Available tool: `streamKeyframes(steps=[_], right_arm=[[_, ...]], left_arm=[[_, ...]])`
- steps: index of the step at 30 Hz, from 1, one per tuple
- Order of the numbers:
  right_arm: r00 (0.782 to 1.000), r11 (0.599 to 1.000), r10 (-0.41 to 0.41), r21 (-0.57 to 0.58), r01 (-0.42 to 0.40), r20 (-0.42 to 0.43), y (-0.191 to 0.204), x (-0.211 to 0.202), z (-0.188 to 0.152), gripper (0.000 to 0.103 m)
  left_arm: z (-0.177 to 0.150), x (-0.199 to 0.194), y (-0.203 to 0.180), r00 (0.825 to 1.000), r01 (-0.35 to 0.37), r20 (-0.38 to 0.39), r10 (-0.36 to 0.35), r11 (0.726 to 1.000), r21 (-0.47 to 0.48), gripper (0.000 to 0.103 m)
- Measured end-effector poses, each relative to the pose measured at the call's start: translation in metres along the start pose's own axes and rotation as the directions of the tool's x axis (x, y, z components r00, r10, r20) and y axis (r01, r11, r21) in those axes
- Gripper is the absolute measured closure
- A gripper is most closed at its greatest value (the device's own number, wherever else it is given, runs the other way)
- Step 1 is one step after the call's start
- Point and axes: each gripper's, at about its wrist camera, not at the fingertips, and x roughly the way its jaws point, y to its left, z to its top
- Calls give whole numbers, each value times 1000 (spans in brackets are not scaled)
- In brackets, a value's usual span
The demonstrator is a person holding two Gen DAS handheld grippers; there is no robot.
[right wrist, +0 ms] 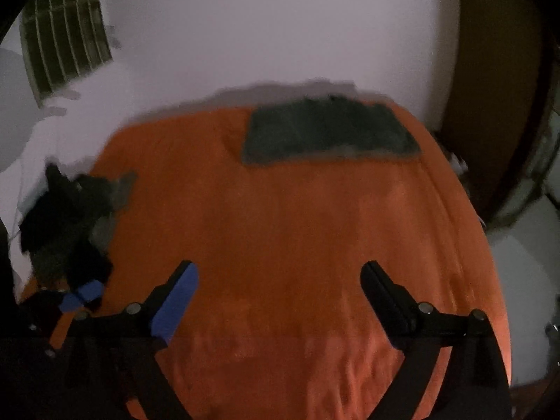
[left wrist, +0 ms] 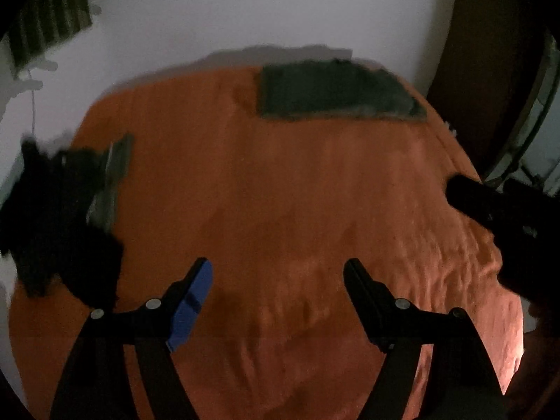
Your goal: Fold clothes
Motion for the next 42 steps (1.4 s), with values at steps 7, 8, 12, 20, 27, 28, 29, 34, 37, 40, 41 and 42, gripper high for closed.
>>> streamKeyframes(steps=[7, 8, 12, 20, 27, 28, 29, 34, 37, 40, 41, 42], right_arm=[[995, 1000, 8, 12, -7, -103, -8, -35, -89, 6], [991, 1000, 8, 5, -8, -132, -8, -39, -102, 6], [988, 999, 17, -29, -21, -152, -4, -68, -143, 6], [1000, 1000, 27, 8, -27, 4, 19, -142, -117, 5], [977, 997, 81, -4, -82, 198, 58, -226, -50, 5], [976, 995, 91, 28, -98, 198, 59, -232, -42, 5], [980, 994, 83, 54, -94, 183, 59, -234, -35, 5], [985, 996, 42, 76, -55, 165, 63, -246, -26, 5], [986, 994, 26, 97, -43, 164, 65, -250, -36, 6], [981, 995, 55, 76, -71, 188, 74, -256, -57, 5], [978, 996, 50, 55, -63, 205, 79, -258, -64, 5], [977, 998, 46, 35, -54, 210, 85, -259, -71, 5]], left_arm=[[-52, -31, 33, 990, 132, -19, -137, 978, -163, 25], [-57, -36, 37, 989, 146, -5, -150, 969, -198, 25], [-83, -72, 33, 975, 209, 123, -184, 947, -242, 25], [-72, -114, 12, 976, 207, -32, -214, 966, -155, 25], [-33, -182, 28, 997, -70, 21, 74, 987, -145, 25], [-29, -189, 30, 994, -88, 43, 96, 984, -154, 25], [-26, -196, 32, 992, -98, 60, 109, 982, -162, 25], [-35, -207, 33, 996, -76, 48, 81, 993, -91, 25], [-60, -198, 43, 1000, -10, -16, 8, 993, -120, 25], [-78, -206, 50, 998, 34, -42, -41, 987, -157, 25], [-79, -217, 51, 1000, 28, -3, -29, 987, -157, 25], [-80, -228, 52, 999, 17, 44, -11, 989, -147, 25]])
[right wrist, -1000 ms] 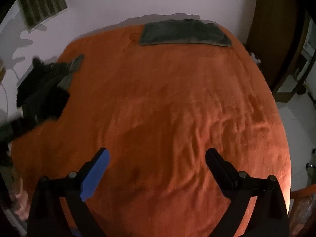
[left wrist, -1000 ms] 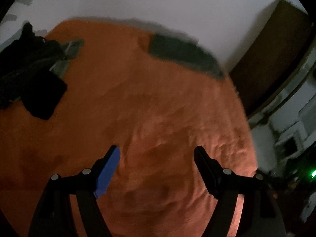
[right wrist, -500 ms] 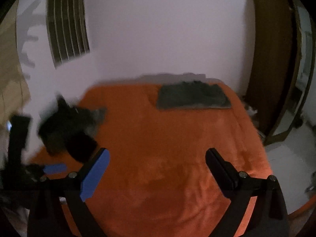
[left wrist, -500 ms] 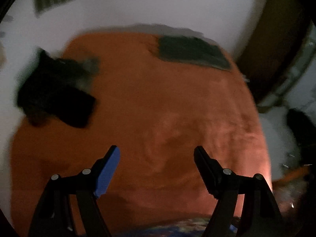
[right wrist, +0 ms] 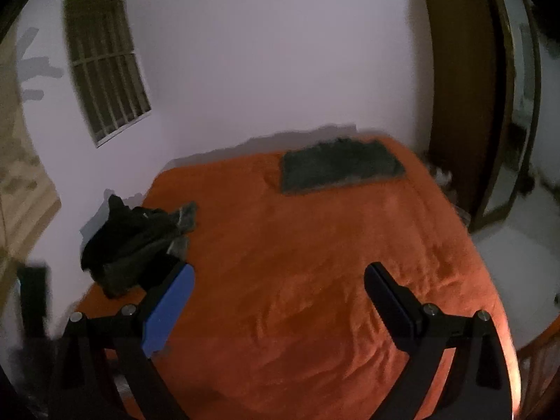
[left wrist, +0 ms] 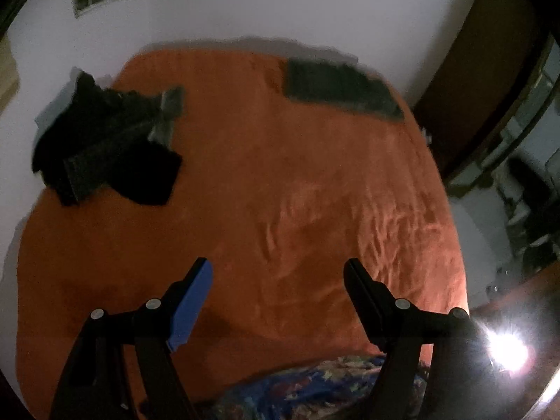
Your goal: Fold clothes
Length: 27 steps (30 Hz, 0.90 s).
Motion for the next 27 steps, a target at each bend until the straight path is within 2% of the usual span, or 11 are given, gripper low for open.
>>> streamKeyframes(steps=[2, 4, 7, 10, 14, 18, 23, 27], right_arm=[[1000, 1000, 14, -10, -15, -6, 8, 0, -12, 5], [999, 999, 39, -1, -39, -15, 14, 2, -17, 5], [998, 1000, 15, 5, -15, -54, 20, 6, -20, 5], [996, 999, 35, 21, -34, -85, 22, 5, -19, 5], [994, 999, 46, 13, -45, -95, 28, -3, -21, 5], [995, 999, 40, -24, -42, -86, 37, -10, -26, 5], [998, 996, 33, -80, -38, -61, 48, -15, -30, 5], [998, 995, 35, -89, -40, -56, 49, -16, -32, 5]], left_arm=[[-1, -21, 1, 994, -11, 109, 7, 999, 35, 25], [1, -31, 3, 987, -32, 157, 25, 999, 37, 25], [-1, -28, 17, 989, -77, 126, 81, 996, -39, 25], [-6, -21, 29, 995, -47, 81, 54, 996, -80, 25], [-10, -16, 31, 987, -139, 75, 145, 988, -71, 25], [-13, -23, 30, 990, -105, 86, 112, 991, -77, 25], [-13, -32, 15, 983, -133, 125, 131, 991, 4, 25], [-13, -39, 18, 986, -110, 130, 109, 994, 1, 25]])
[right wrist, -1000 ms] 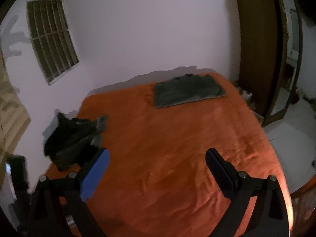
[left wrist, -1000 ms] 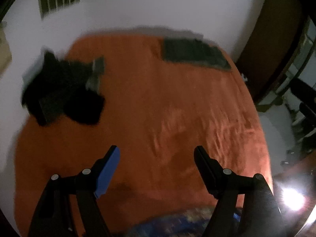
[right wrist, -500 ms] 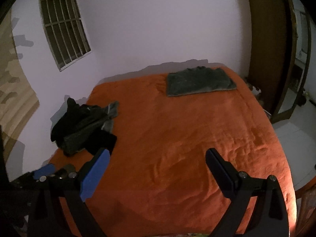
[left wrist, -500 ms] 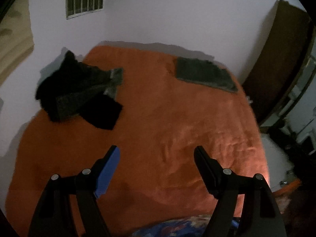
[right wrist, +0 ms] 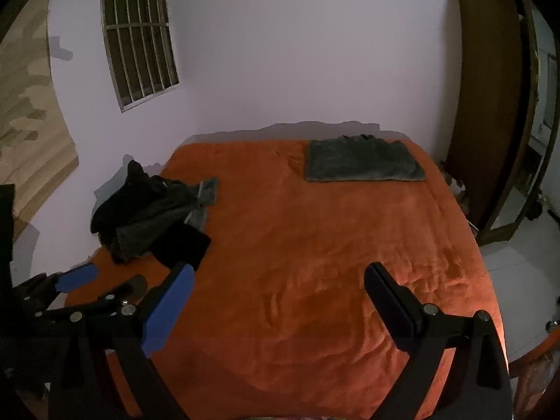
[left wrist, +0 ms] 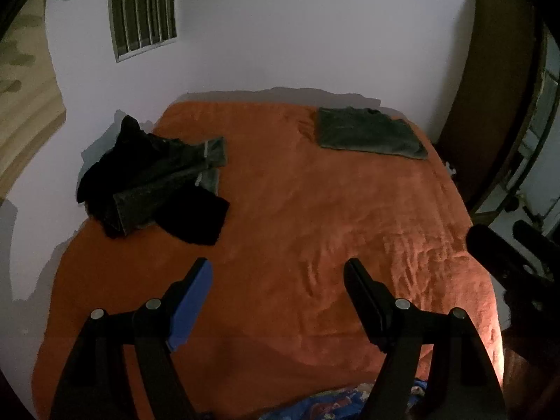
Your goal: Fold clothes
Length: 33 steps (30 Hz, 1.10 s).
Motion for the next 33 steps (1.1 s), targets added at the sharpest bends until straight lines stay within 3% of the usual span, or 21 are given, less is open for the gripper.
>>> streamKeyframes(steps=[13, 23, 33], right_arm=[[992, 999, 36, 31, -32, -118, -3, 23, -7, 5], [987, 999, 37, 29, -33, -153, -1, 29, -11, 5], [991, 1000, 10, 22, -7, -130, 1, 29, -10, 5]], left_arm=[[-5, 6, 6, 1000, -8, -24, 8, 1000, -30, 25], [-4, 4, 6, 1000, 19, -23, -20, 1000, -22, 25], [-4, 2, -4, 1000, 10, -21, -10, 1000, 0, 25]])
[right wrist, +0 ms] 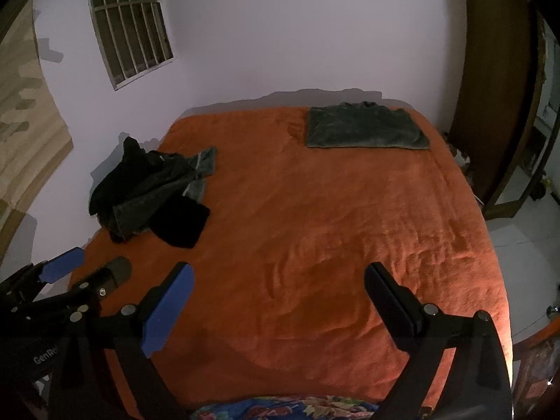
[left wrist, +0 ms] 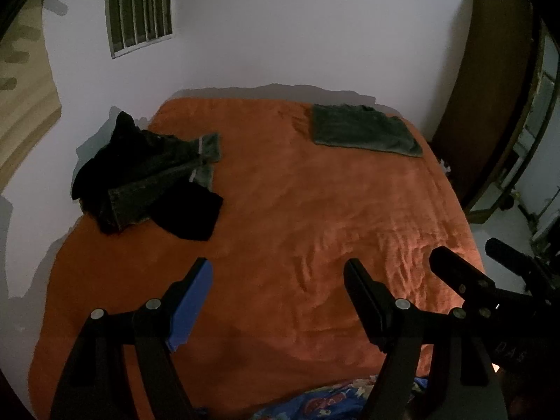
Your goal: Fold clothes
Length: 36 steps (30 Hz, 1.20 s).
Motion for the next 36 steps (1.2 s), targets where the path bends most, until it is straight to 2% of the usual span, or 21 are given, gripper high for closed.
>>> streamKeyframes(steps=[36], right_arm=[[999, 999, -41, -3, 41, 1, 1, 4, 1, 5]], left_arm=[[5, 2, 5, 1000, 13, -10, -13, 1000, 10, 25]])
